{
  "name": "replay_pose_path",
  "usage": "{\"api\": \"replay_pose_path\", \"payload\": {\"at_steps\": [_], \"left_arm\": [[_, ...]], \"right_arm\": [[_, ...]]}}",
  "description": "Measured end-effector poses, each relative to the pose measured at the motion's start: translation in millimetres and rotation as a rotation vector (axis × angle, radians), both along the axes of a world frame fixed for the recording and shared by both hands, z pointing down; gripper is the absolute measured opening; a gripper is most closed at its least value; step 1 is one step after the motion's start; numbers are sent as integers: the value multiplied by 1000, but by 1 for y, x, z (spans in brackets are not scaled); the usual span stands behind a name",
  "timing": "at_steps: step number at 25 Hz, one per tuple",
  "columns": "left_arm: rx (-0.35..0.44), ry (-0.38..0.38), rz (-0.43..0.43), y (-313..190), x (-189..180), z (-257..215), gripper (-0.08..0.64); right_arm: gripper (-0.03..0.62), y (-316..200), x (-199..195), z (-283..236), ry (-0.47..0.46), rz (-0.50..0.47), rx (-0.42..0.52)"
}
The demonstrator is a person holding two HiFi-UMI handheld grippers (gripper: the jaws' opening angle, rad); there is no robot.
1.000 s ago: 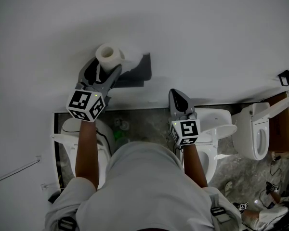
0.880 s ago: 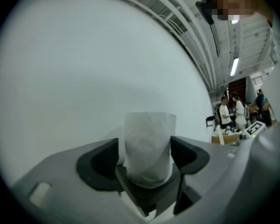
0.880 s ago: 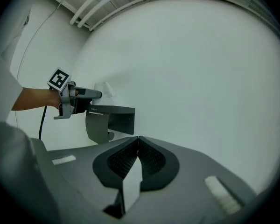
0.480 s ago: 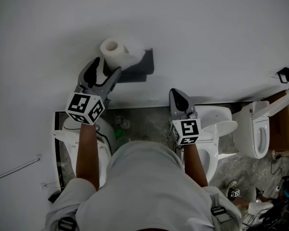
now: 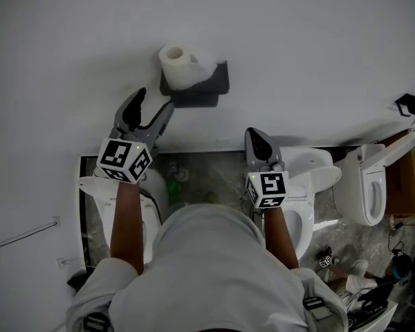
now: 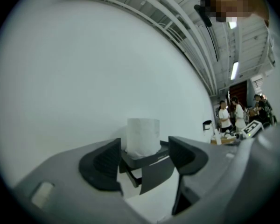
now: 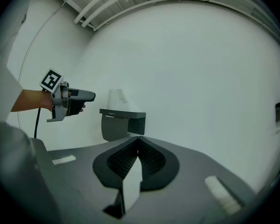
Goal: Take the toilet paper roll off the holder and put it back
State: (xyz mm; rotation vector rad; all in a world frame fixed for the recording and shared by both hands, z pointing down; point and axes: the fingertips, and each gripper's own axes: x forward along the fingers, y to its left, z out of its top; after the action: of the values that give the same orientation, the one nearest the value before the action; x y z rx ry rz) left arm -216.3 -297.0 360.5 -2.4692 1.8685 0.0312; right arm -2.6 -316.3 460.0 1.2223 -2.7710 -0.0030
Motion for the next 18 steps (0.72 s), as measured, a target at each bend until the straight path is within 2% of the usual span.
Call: {"api": "replay_pose_path", "payload": {"at_steps": [9,18], "left_arm": [[-15,1,-9,67,1,3,238],[-35,28,-19,122,7,15,176]], "right_arm": [[-1,59,-1,-11,0,-6,3],[-1,107,16,-16,3,29,-2]]}}
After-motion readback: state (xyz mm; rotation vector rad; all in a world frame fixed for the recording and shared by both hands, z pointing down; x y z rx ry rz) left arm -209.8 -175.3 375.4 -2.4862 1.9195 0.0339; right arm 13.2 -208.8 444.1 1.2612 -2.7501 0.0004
